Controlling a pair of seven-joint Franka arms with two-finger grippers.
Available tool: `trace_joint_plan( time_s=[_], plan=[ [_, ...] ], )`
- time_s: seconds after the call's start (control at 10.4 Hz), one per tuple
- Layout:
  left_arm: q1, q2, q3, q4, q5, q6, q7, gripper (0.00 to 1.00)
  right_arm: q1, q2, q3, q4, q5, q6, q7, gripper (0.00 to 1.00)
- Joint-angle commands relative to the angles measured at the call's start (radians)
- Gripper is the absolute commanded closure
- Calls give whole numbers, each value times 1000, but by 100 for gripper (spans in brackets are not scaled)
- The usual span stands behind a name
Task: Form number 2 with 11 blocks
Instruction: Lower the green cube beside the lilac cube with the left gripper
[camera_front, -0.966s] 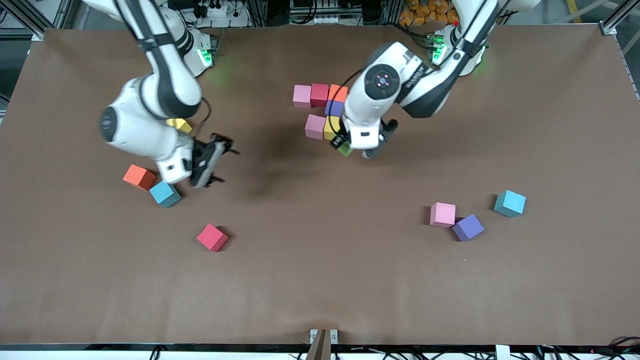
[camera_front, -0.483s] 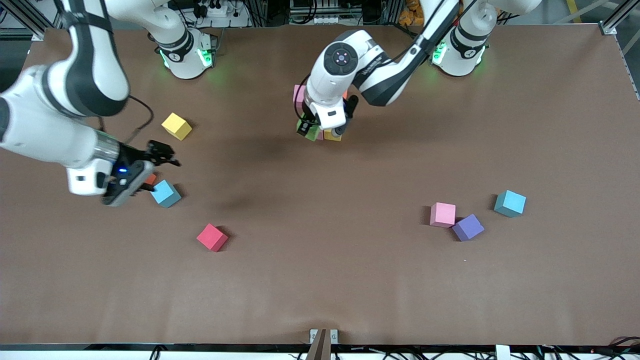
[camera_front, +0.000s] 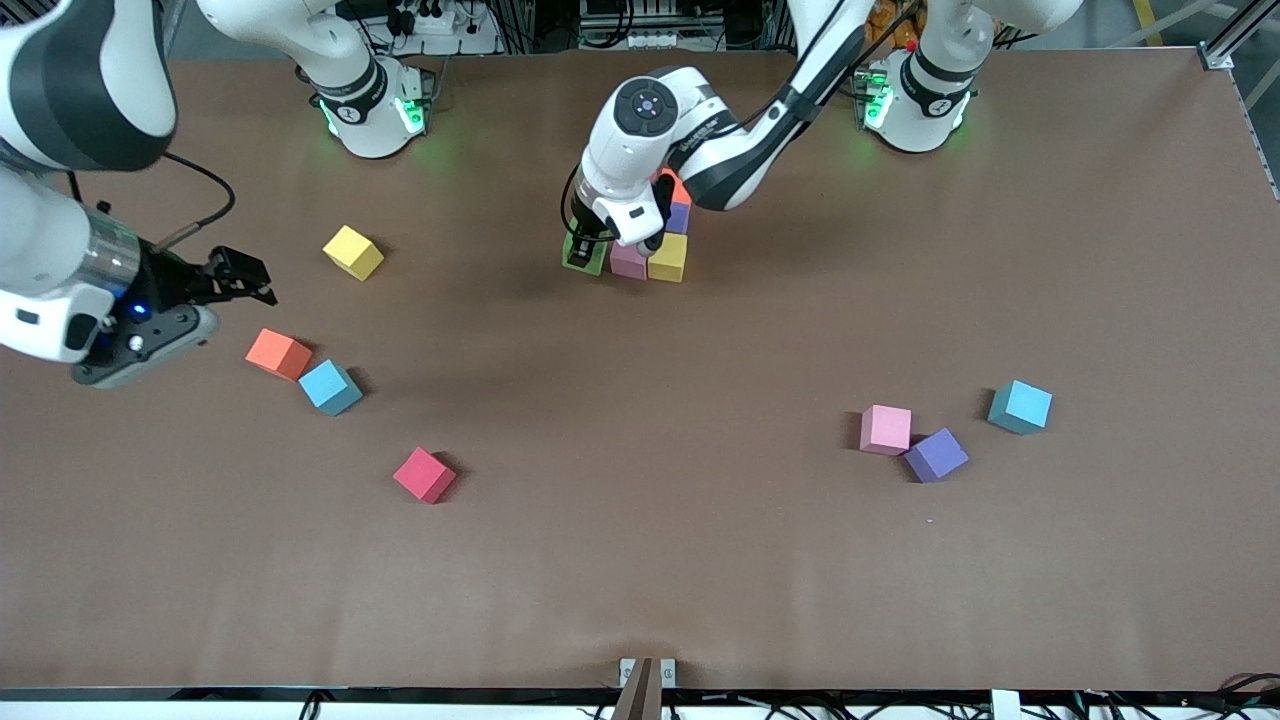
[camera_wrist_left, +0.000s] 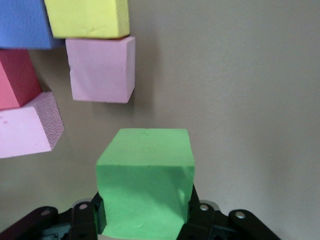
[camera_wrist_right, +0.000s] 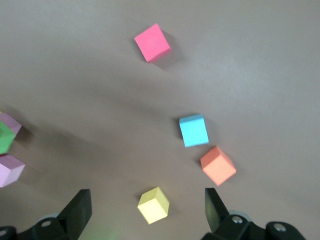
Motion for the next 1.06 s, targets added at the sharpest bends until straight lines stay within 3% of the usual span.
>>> trace_joint_plan(
  time_s=[0.0, 0.29, 0.97],
  plan=[
    [-63, 46, 26, 24, 67, 42, -130, 100, -29, 7, -2, 52, -23, -67, 164, 0],
    [-95, 98, 26, 26, 158, 56, -230, 100, -55, 21, -2, 46, -43, -101, 220, 0],
    [-117, 145, 25, 21, 164, 51, -259, 100, -31, 22, 4, 64, -47, -89, 318, 0]
  ],
)
